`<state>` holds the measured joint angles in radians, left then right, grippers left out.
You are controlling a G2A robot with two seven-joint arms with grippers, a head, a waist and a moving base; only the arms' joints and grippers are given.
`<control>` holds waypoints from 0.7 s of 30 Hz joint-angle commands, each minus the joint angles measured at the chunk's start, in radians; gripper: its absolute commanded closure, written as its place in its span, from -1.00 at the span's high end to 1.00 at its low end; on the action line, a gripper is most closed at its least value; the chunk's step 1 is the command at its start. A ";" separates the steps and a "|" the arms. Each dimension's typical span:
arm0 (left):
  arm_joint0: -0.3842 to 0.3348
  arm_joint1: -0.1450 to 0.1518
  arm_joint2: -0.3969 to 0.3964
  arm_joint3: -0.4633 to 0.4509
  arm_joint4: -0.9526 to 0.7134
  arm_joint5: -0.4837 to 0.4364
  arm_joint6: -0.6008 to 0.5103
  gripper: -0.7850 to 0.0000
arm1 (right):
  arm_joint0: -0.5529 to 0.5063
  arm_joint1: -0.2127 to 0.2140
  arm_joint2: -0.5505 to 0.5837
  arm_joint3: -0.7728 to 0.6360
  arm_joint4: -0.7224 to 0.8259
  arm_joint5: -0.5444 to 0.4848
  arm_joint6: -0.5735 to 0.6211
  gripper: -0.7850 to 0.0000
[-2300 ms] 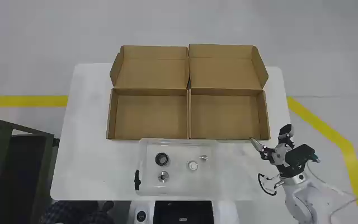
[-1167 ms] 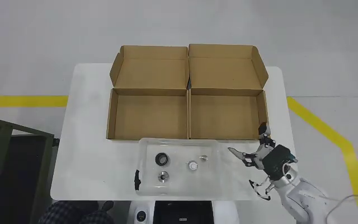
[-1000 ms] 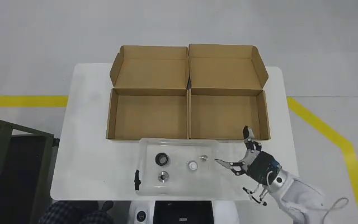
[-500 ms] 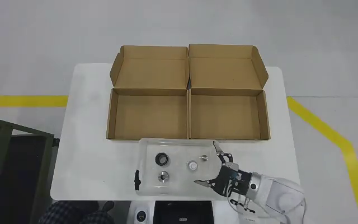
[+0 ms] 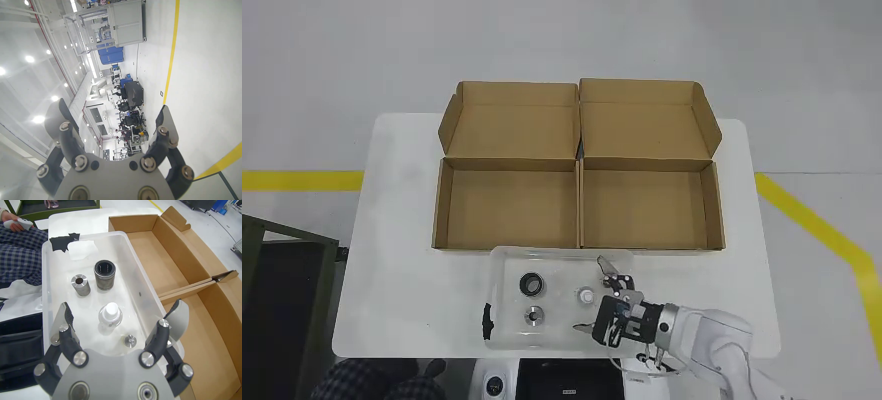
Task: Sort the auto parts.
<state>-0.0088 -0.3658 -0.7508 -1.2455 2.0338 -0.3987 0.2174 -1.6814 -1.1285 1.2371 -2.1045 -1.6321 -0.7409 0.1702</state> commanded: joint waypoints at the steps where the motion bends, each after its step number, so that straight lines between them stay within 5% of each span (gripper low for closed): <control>1: 0.000 0.000 0.000 0.000 0.000 0.000 0.000 1.00 | 0.010 0.000 -0.011 0.012 0.000 0.002 0.011 1.00; 6: 0.000 0.000 0.000 0.000 0.000 0.000 0.000 1.00 | 0.025 0.002 -0.025 0.029 0.001 0.003 0.032 0.98; 15: 0.000 0.000 0.000 0.000 0.000 0.000 0.000 1.00 | 0.037 0.007 -0.040 0.044 -0.006 -0.003 0.062 0.54; 21: 0.000 0.000 0.000 0.000 0.000 0.000 0.000 1.00 | 0.044 0.010 -0.056 0.054 -0.014 -0.004 0.074 -0.04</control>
<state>-0.0088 -0.3658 -0.7508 -1.2455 2.0338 -0.3987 0.2174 -1.6385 -1.1185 1.1829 -2.0512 -1.6456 -0.7459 0.2432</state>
